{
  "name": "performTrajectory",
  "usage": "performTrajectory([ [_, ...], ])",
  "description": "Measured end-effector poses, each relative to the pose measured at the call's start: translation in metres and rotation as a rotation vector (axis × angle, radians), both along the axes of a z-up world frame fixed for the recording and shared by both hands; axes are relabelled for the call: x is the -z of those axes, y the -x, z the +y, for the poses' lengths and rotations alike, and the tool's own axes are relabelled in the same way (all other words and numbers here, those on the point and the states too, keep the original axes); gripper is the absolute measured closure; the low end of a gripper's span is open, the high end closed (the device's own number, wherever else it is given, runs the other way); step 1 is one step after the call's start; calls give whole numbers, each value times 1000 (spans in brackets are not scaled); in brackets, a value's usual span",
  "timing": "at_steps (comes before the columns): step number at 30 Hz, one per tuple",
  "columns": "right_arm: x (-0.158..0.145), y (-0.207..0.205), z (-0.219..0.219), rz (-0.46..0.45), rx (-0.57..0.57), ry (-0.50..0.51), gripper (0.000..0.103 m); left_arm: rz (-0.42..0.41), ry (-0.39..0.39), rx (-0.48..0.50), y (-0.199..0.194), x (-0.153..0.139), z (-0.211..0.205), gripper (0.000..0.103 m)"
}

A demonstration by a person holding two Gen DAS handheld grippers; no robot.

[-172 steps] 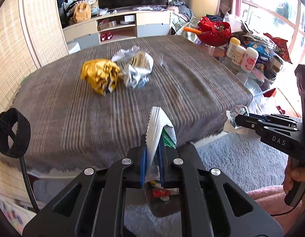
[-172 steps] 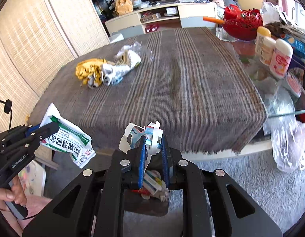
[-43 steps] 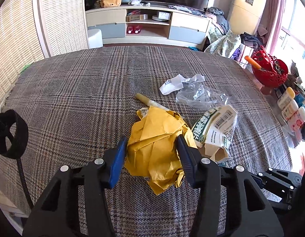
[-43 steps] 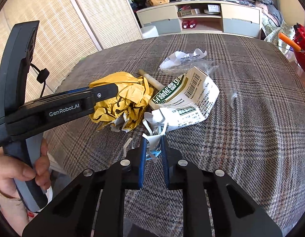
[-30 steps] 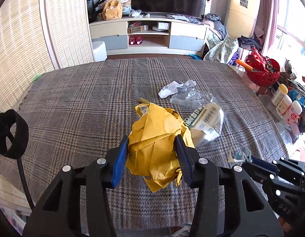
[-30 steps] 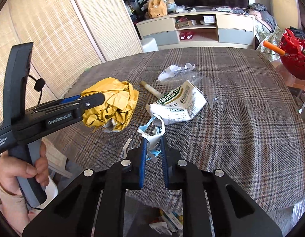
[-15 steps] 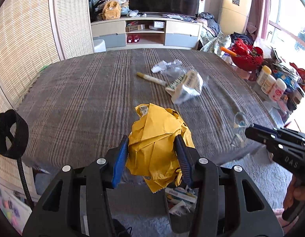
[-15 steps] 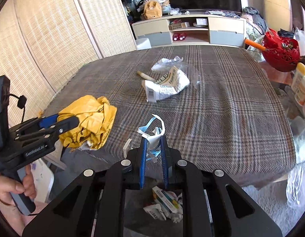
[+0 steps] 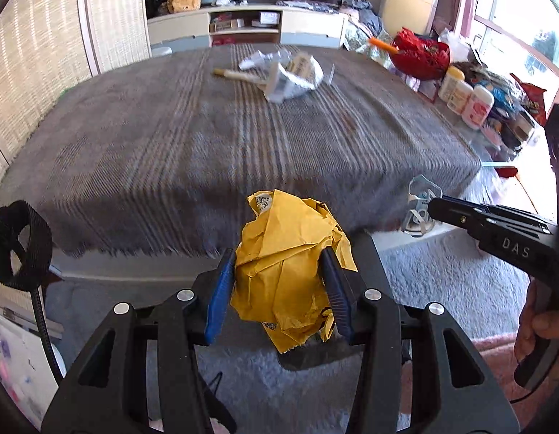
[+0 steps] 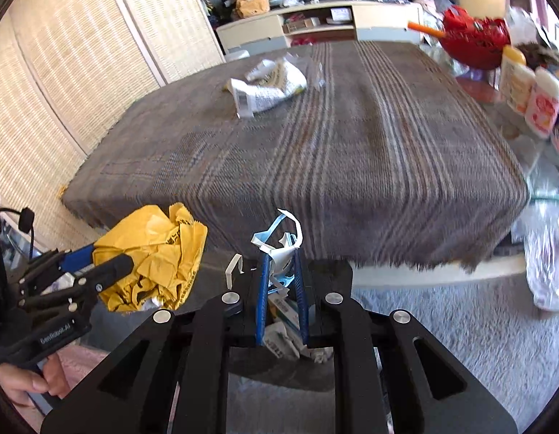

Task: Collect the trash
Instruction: 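Lower both items into the bin and open both grippers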

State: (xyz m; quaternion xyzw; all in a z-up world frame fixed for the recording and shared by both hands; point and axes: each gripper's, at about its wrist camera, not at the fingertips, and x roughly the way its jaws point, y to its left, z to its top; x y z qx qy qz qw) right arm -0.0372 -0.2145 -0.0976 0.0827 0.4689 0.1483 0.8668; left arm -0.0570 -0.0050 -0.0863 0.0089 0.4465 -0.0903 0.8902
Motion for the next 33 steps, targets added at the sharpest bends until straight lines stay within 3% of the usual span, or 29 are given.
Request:
performTrajectory([
  [14, 86, 2, 9, 222, 58, 54, 87, 170, 1, 4, 13, 100, -15, 57],
  [26, 89, -4, 5, 227, 72, 15, 83, 189, 16, 16, 8, 113, -20, 53],
  [27, 89, -4, 4, 227, 79, 11, 81, 186, 18, 15, 8, 112, -20, 49],
  [29, 87, -4, 2, 218, 90, 15, 55, 172, 18, 16, 10, 108, -20, 37],
  [30, 86, -4, 1, 210, 95, 16, 49, 159, 14, 16, 11, 106, -20, 33],
  [33, 81, -4, -3, 196, 111, 11, 40, 140, 6, 6, 12, 101, -17, 26],
])
